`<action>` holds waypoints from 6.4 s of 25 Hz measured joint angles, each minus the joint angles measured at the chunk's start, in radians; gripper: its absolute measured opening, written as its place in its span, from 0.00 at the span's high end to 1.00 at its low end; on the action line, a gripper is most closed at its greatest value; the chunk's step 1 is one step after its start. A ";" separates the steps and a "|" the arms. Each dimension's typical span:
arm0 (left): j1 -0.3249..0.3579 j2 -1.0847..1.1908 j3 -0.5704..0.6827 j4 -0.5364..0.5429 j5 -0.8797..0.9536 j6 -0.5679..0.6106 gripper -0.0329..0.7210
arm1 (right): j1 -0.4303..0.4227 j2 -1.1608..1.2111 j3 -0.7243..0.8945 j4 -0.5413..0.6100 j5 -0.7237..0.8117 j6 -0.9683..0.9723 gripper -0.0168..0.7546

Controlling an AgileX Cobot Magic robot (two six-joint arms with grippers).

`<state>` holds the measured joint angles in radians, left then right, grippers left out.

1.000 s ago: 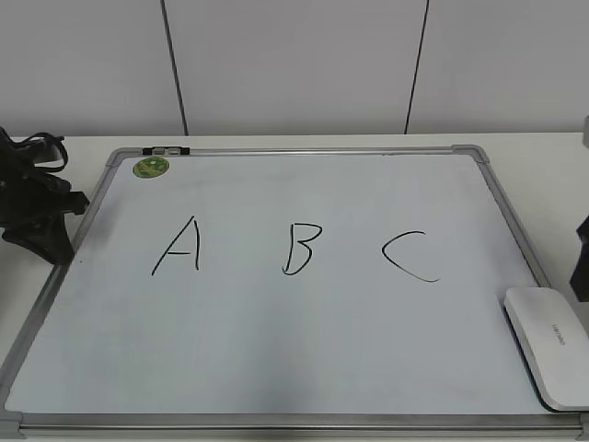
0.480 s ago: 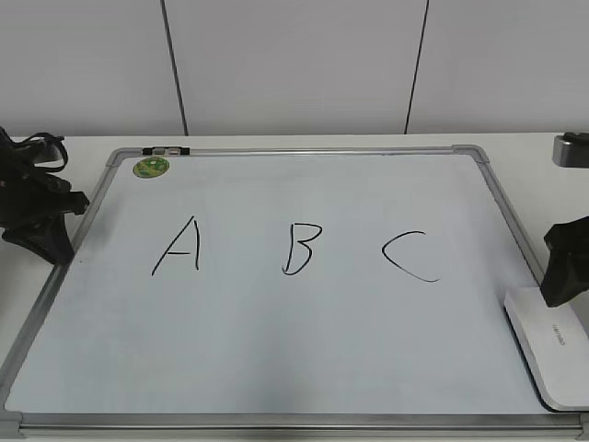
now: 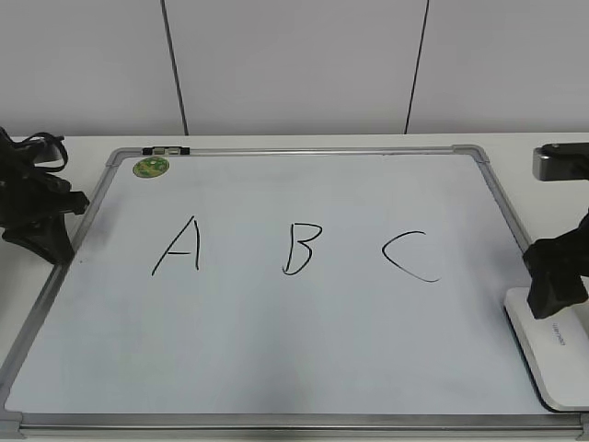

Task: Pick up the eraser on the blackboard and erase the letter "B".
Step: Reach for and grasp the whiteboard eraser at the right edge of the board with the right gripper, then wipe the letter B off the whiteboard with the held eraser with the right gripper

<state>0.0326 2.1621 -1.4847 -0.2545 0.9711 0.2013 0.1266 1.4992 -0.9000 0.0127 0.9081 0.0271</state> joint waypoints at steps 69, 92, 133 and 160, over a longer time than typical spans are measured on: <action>0.002 0.000 0.000 -0.002 0.000 0.000 0.94 | 0.002 0.082 0.064 -0.046 -0.104 0.052 0.26; 0.002 0.000 0.000 -0.002 0.000 0.000 0.94 | 0.152 0.244 -0.472 0.158 0.161 -0.159 0.26; 0.002 0.000 -0.004 -0.006 0.010 0.000 0.94 | 0.386 0.917 -1.202 -0.105 0.326 -0.093 0.26; 0.002 0.000 -0.004 -0.006 0.010 0.000 0.94 | 0.595 0.930 -1.214 -0.130 0.324 -0.093 0.26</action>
<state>0.0345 2.1621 -1.4886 -0.2608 0.9808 0.2013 0.7212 2.4293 -2.1137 -0.1177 1.2325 -0.0659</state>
